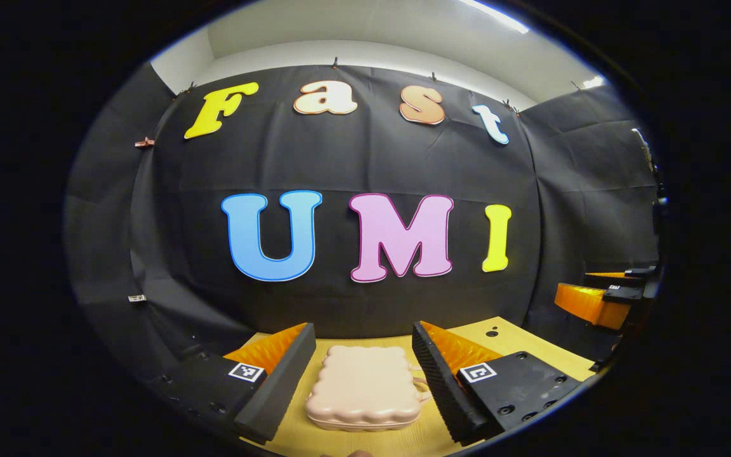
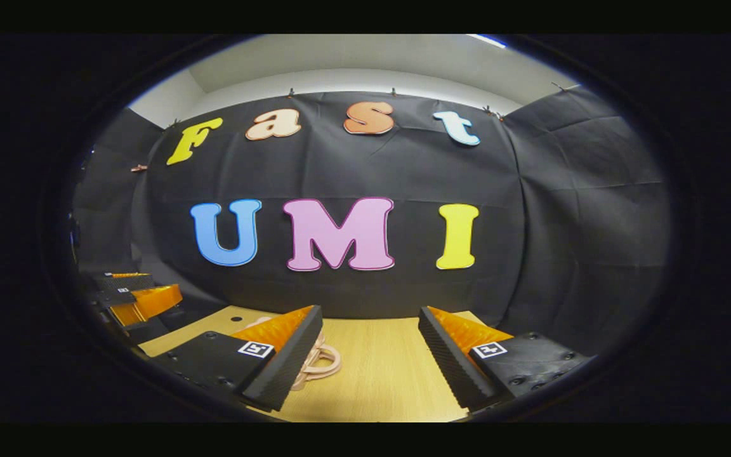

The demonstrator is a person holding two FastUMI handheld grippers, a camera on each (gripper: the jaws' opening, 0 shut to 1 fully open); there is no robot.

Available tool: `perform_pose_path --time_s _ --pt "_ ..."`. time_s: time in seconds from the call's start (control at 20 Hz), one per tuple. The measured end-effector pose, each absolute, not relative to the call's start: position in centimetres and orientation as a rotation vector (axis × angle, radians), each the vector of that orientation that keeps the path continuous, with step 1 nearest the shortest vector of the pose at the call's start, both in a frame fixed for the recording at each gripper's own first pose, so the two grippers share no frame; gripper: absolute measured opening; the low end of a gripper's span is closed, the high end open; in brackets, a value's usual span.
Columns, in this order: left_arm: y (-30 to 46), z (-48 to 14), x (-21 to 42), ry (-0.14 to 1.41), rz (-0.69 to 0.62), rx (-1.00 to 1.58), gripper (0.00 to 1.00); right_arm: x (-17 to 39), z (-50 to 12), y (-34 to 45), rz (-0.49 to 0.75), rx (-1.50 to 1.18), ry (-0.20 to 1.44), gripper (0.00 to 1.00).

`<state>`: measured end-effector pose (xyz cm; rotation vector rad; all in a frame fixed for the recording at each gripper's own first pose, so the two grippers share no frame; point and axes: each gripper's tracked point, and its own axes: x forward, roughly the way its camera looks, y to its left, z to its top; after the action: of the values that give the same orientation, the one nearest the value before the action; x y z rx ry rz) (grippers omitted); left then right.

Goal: First open the suitcase, pack the skin care products into it, and then close the suitcase.

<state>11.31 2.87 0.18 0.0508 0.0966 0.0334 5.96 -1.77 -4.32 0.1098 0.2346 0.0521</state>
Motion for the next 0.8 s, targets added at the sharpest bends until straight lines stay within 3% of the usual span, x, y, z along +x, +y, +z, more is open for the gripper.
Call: perform_pose_path --time_s 0.25,0.3,0.8 --pt "3.1 -0.5 11.8 0.125 0.046 0.033 0.92 6.2 -4.6 -2.0 0.051 0.110 0.242 0.97" --pt "3.3 -0.6 12.0 0.131 0.061 0.022 0.96 6.2 -4.7 -2.0 0.050 0.112 0.241 0.97" --pt "2.7 -1.4 12.4 0.163 0.065 0.011 0.96 6.2 -5.1 -2.2 0.063 0.112 0.263 0.97"
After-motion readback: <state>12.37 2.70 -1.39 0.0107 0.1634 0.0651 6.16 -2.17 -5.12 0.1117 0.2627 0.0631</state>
